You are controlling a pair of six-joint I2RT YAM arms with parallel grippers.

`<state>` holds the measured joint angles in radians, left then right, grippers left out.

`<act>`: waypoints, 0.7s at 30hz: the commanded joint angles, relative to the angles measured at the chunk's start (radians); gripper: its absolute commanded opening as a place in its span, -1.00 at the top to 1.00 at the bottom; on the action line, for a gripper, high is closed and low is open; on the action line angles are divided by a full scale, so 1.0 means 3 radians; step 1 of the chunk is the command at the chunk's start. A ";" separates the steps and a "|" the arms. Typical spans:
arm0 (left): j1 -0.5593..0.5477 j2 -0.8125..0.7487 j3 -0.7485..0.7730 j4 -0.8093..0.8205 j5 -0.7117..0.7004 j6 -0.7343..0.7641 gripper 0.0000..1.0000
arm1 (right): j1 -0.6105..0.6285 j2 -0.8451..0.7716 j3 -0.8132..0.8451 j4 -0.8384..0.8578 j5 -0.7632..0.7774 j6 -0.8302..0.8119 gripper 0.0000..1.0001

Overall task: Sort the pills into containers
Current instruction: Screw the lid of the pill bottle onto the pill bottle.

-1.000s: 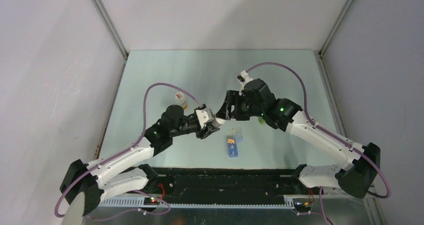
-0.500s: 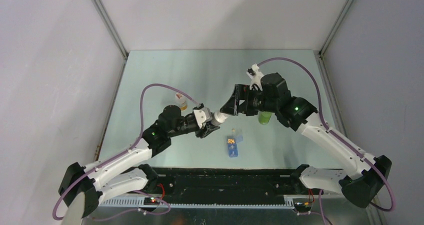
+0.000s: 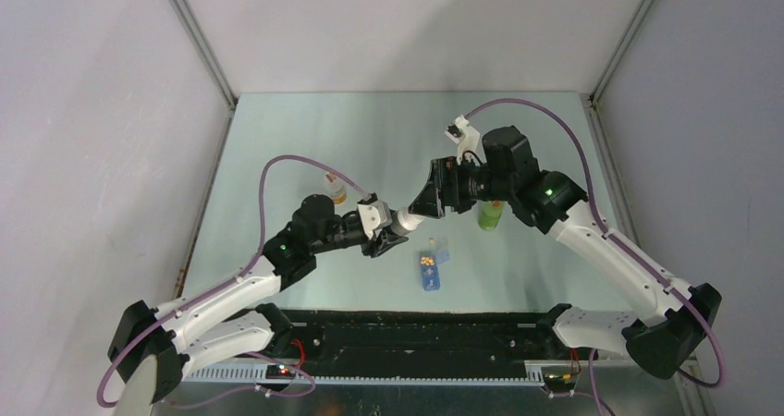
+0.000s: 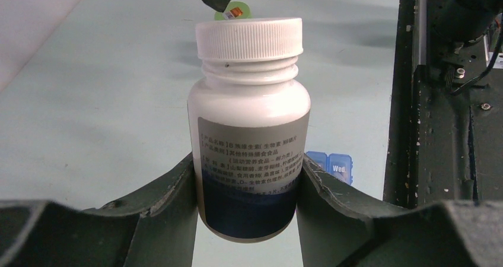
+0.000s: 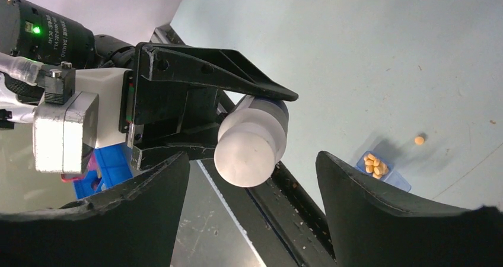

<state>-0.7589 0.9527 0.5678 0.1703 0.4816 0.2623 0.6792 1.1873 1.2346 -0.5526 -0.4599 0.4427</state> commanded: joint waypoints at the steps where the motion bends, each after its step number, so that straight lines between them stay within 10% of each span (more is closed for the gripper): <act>1: 0.0003 -0.0029 0.0016 0.0125 0.0092 -0.0005 1.00 | 0.0072 0.0098 0.0217 -0.0094 -0.0083 -0.0266 -0.60; 21: 0.0008 0.0043 0.0167 0.0035 0.0010 -0.0059 1.00 | 0.0202 0.0242 0.0258 -0.0109 -0.0036 -0.0440 0.18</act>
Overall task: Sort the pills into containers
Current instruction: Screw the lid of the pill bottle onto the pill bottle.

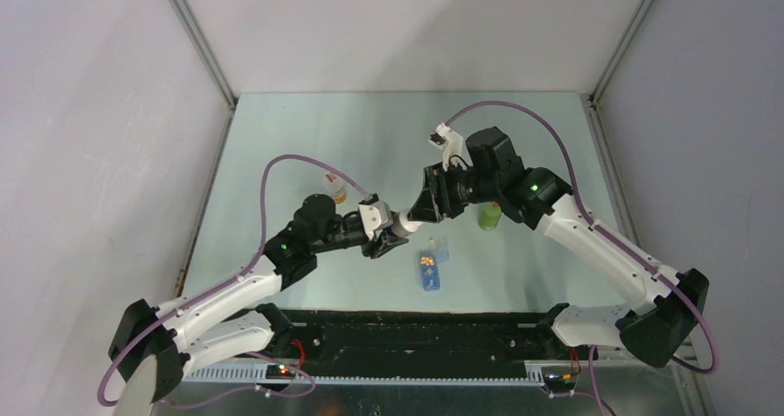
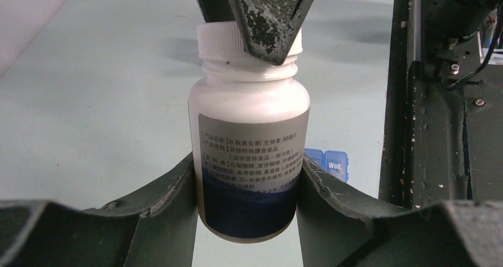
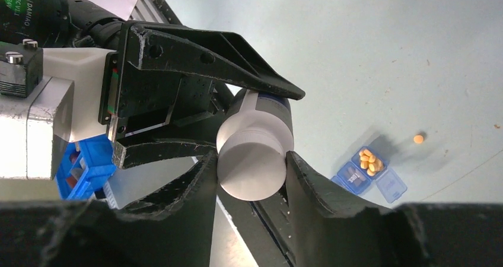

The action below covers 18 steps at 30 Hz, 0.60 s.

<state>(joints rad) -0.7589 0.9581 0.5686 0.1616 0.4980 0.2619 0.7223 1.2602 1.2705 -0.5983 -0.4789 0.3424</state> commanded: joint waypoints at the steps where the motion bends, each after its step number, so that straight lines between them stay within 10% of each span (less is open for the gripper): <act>1: 0.0008 0.0034 0.0192 0.0052 -0.0047 -0.0084 1.00 | 0.0102 -0.0015 0.0138 0.0045 0.0065 -0.0154 0.19; 18: 0.0071 0.0114 0.0358 -0.0343 0.0220 -0.0134 1.00 | 0.0270 -0.0206 0.0042 -0.0161 0.0291 -0.1232 0.17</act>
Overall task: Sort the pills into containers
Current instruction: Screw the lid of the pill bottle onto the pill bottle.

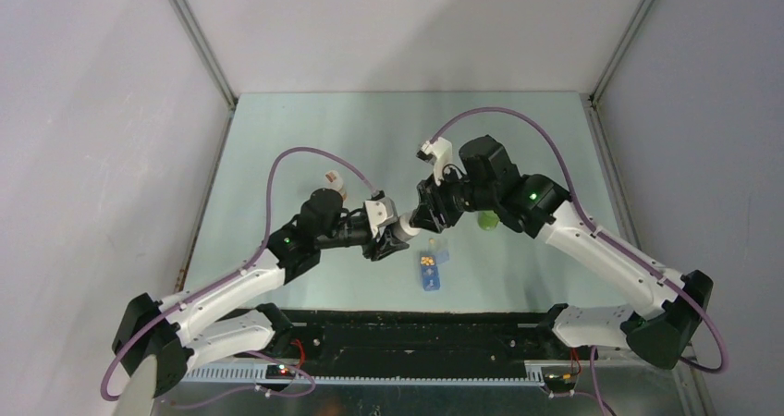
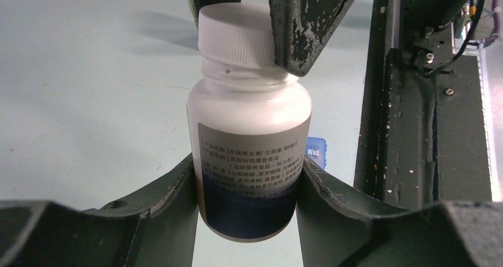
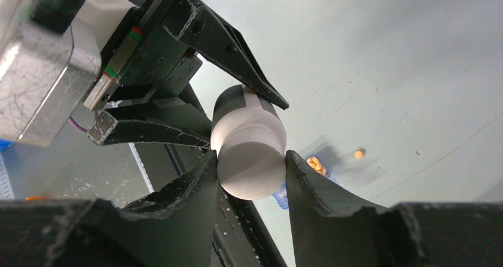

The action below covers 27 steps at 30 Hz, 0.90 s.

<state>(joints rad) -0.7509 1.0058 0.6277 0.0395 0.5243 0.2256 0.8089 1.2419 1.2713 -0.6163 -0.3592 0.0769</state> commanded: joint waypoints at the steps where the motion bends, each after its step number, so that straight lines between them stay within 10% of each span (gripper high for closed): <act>1: 0.0045 -0.0056 0.0154 0.0060 0.0158 0.0004 1.00 | -0.0034 -0.0153 0.0038 -0.0099 -0.0128 -0.0361 0.16; 27: 0.0058 -0.0049 0.0179 -0.0024 0.0315 0.0154 1.00 | 0.0051 0.0029 0.0017 -0.0011 -0.0242 -0.0168 0.06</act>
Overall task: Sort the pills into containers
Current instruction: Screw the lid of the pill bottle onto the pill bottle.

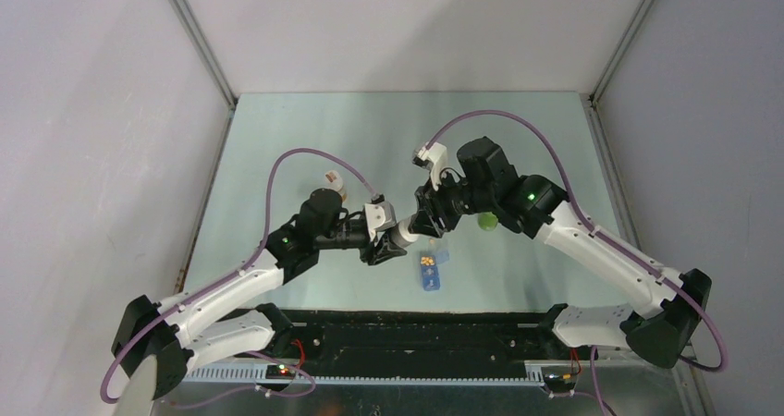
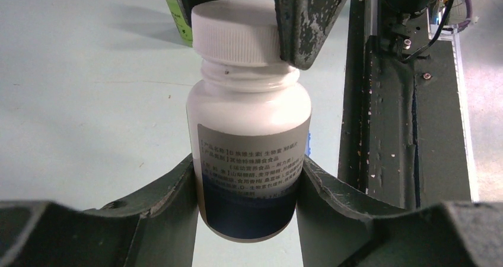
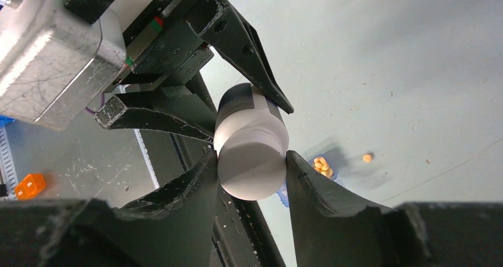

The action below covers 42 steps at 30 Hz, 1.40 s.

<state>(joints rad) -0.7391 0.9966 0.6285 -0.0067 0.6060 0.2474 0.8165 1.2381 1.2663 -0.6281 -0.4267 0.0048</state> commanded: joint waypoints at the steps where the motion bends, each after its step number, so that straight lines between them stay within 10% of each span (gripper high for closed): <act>1: 0.0019 -0.0024 0.0168 0.0147 0.0037 0.0063 1.00 | 0.0027 0.0054 0.0033 0.0020 -0.0014 0.0103 0.07; 15: 0.0020 -0.0100 0.0091 0.0362 -0.0094 0.0052 1.00 | 0.0108 0.0182 0.0037 0.0047 0.0280 0.1004 0.07; 27: 0.0019 -0.0159 -0.0128 0.0555 -0.0303 0.0067 1.00 | 0.0300 0.0124 0.0000 0.0256 0.1600 0.2579 -0.14; 37: 0.0015 -0.0222 -0.0216 0.0604 -0.0336 0.0030 1.00 | 0.0109 -0.0144 -0.0002 0.0368 0.1034 0.2281 -0.92; 42: 0.0019 -0.0224 -0.0187 0.0549 -0.0301 0.0040 1.00 | -0.0023 -0.0327 -0.0002 0.0359 0.0475 0.1389 -0.99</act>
<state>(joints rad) -0.7338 0.9474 0.5678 0.1230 0.5140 0.2470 0.8330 1.2015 1.2587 -0.5514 -0.1459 0.6472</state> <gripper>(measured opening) 0.560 0.991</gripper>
